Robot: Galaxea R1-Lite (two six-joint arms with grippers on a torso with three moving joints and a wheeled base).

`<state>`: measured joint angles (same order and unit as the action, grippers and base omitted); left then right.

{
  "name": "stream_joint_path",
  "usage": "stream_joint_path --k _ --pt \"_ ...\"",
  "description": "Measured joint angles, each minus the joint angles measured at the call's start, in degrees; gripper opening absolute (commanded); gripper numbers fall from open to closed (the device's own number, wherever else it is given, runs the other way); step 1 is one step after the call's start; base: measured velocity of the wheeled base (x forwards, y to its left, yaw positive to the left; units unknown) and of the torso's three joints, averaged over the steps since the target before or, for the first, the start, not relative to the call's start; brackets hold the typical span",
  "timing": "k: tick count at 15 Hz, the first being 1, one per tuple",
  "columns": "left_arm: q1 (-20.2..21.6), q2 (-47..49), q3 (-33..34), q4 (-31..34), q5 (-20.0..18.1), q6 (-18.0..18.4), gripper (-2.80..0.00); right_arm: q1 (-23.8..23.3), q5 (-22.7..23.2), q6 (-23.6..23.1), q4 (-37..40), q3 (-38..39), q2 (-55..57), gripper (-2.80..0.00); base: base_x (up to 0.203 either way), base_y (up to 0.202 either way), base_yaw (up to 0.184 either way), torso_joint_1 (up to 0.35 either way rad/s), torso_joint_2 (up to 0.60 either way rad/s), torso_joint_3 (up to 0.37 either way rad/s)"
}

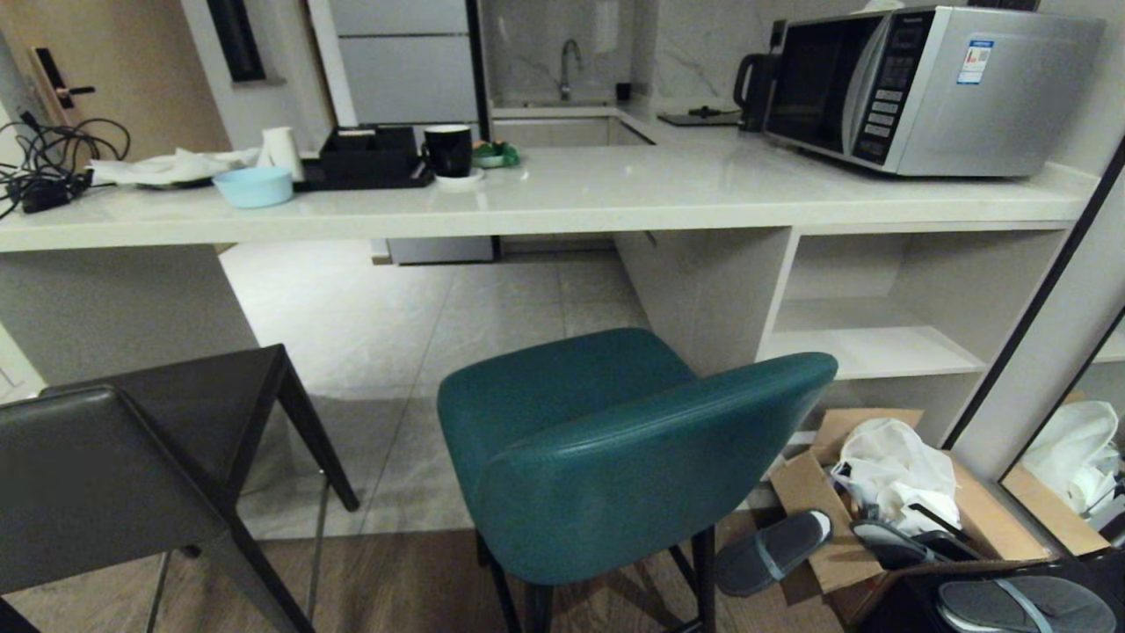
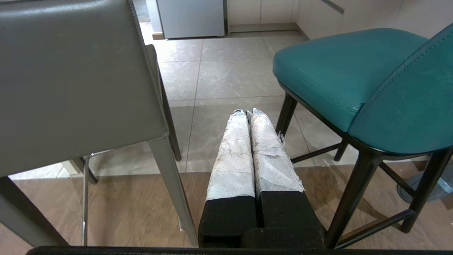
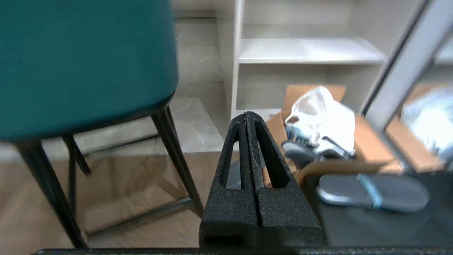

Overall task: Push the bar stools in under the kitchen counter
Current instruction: Push the gray chair back under the dining table

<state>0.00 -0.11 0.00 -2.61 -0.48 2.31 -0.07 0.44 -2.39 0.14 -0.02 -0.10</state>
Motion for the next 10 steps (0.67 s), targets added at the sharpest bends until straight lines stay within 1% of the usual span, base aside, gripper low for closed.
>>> stream_joint_path --k 1,2,4,6,9,10 --pt "0.0 0.0 0.0 -0.1 0.4 -0.8 -2.80 0.0 -0.5 1.4 0.0 0.0 0.0 -2.80 0.000 0.000 0.000 0.000 0.00 0.000" --pt "0.0 0.0 0.0 -0.1 0.5 -2.1 -2.80 0.0 -0.5 1.5 0.0 0.0 0.0 -2.80 0.000 0.000 0.000 0.000 0.00 0.000" --pt "0.0 0.0 0.0 -0.1 0.5 -2.3 -2.80 0.0 -0.4 0.7 -0.1 0.0 0.0 -2.80 0.000 0.000 0.000 0.000 0.00 0.000" --pt "-0.1 0.0 0.0 -0.2 0.5 -2.5 -2.80 0.0 -0.5 1.8 -0.1 0.0 0.0 -2.80 0.000 0.000 0.000 0.000 0.00 0.000" --pt "0.0 0.0 0.0 -0.2 0.5 -2.5 -2.80 -0.1 -0.6 1.9 0.0 0.0 0.0 -2.80 0.000 0.000 0.000 0.000 0.00 0.000" --pt "0.0 0.0 0.0 -0.2 0.5 -2.5 -2.80 -0.1 -0.6 1.8 -0.1 0.0 0.0 -2.80 -0.119 0.000 -0.001 0.008 0.00 -0.006"
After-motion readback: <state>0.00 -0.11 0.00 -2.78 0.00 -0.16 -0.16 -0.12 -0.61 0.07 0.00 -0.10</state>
